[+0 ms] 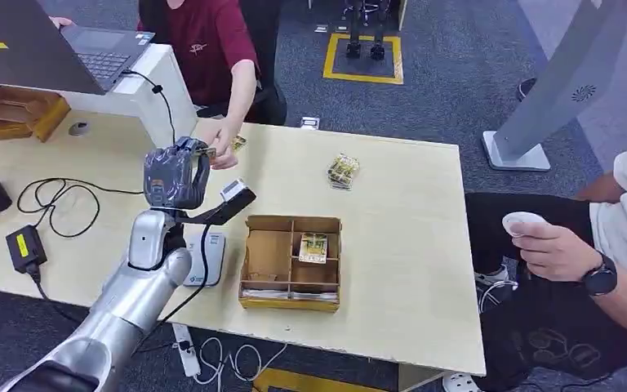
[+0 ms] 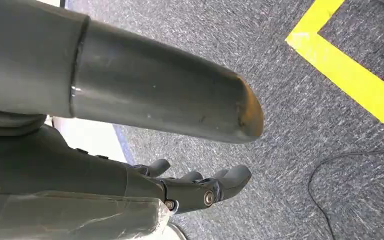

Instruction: Pass the card to the sensor for recognition and then transmit it.

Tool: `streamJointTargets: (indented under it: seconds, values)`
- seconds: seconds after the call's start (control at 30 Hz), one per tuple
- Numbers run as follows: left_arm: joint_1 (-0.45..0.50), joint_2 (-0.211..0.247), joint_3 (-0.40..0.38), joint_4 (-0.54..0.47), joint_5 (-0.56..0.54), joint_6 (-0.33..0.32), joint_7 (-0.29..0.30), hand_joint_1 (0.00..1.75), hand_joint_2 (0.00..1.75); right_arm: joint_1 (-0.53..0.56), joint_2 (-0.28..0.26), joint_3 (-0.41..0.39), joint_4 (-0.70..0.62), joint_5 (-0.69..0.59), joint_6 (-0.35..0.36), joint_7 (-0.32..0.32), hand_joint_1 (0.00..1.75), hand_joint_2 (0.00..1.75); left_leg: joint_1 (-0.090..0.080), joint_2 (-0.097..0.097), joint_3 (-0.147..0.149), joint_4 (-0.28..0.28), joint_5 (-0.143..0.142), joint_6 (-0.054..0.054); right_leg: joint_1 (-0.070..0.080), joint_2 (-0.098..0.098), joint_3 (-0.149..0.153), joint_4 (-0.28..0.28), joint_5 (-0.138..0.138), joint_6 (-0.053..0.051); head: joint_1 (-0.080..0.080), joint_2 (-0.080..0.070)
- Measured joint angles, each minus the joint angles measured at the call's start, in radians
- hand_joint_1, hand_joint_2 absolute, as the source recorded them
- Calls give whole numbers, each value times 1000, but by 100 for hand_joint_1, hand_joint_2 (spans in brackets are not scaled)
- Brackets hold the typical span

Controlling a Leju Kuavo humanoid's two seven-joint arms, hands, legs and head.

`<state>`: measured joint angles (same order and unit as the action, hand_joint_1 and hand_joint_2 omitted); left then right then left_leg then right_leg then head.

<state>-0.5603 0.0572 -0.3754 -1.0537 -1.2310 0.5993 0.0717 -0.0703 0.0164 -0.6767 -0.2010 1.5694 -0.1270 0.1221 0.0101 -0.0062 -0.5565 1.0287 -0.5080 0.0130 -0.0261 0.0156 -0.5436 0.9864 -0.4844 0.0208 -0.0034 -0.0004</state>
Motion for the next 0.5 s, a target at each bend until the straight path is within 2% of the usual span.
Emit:
streamJointTargets:
  seconds: [0.1,0.13,0.3,0.5]
  values:
    - [-6,-5,5,16,7,0,-3,175,175,0,0,0,0,-1,0,0,0,0,0,0,0,0,0,0,0,0,0,0,0,0,0,0]
    - [-7,-9,6,21,8,0,-4,0,175,0,0,0,0,-1,0,0,0,0,0,0,0,0,0,0,0,0,0,0,0,0,0,0]
    - [-9,-13,15,34,13,16,-8,0,175,0,0,0,0,-2,-1,0,0,0,0,0,0,0,0,0,0,0,0,0,0,0,0,0]
    - [-1,0,50,41,19,82,-2,0,175,2,0,0,0,-8,-5,0,0,0,0,0,0,0,0,0,0,1,0,0,0,0,0,0]
